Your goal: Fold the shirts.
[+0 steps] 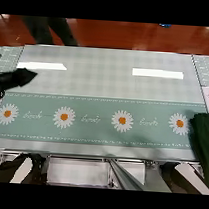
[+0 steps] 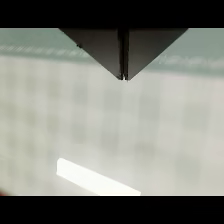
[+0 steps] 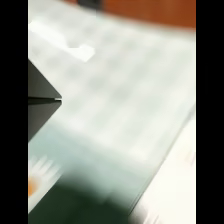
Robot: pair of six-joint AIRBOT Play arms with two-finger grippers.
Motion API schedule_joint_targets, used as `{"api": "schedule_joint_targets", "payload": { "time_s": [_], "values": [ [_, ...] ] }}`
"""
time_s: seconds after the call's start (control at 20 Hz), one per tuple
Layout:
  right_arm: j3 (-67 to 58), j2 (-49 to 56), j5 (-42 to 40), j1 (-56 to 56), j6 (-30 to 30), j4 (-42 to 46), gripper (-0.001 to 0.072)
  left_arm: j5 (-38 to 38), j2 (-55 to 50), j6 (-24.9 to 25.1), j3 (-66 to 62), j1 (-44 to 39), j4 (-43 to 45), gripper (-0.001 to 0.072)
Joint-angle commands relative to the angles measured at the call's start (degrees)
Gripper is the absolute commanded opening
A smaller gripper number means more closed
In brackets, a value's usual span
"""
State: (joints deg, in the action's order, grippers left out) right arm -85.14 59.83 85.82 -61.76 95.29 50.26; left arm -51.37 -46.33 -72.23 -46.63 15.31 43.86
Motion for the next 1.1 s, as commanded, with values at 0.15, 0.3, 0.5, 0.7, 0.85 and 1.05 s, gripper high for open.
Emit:
{"api": "schedule_joint_targets", "payload": {
  "time_s": [0.15,0.3,0.5,0.7,0.85,1.05],
  "values": [
    [-0.42,3.23,-28.98,58.75,-14.64,20.26,0.0028,-5.95,-17.35,-1.31,-29.90,-18.53,6.38,0.0018],
    [-0.31,13.55,-10.47,71.89,8.31,55.25,0.0028,-6.60,-23.02,-23.71,-29.94,-28.65,42.73,0.0019],
    [-0.31,24.15,0.31,71.14,7.45,49.33,0.0029,-14.12,-28.98,-25.42,-30.23,-28.57,43.58,0.0019],
    [-0.33,24.74,-4.79,71.32,7.63,47.28,0.0029,-15.45,-30.01,-25.38,-30.23,-28.50,43.63,0.0019],
    [-0.33,24.74,-4.85,71.23,7.56,47.76,0.0029,-16.65,-30.01,-25.40,-30.23,-28.57,43.63,0.0019],
    [-0.33,24.74,-4.85,71.23,7.56,47.78,0.0029,-16.65,-30.01,-25.40,-30.23,-28.55,43.60,0.0019]
  ]
}}
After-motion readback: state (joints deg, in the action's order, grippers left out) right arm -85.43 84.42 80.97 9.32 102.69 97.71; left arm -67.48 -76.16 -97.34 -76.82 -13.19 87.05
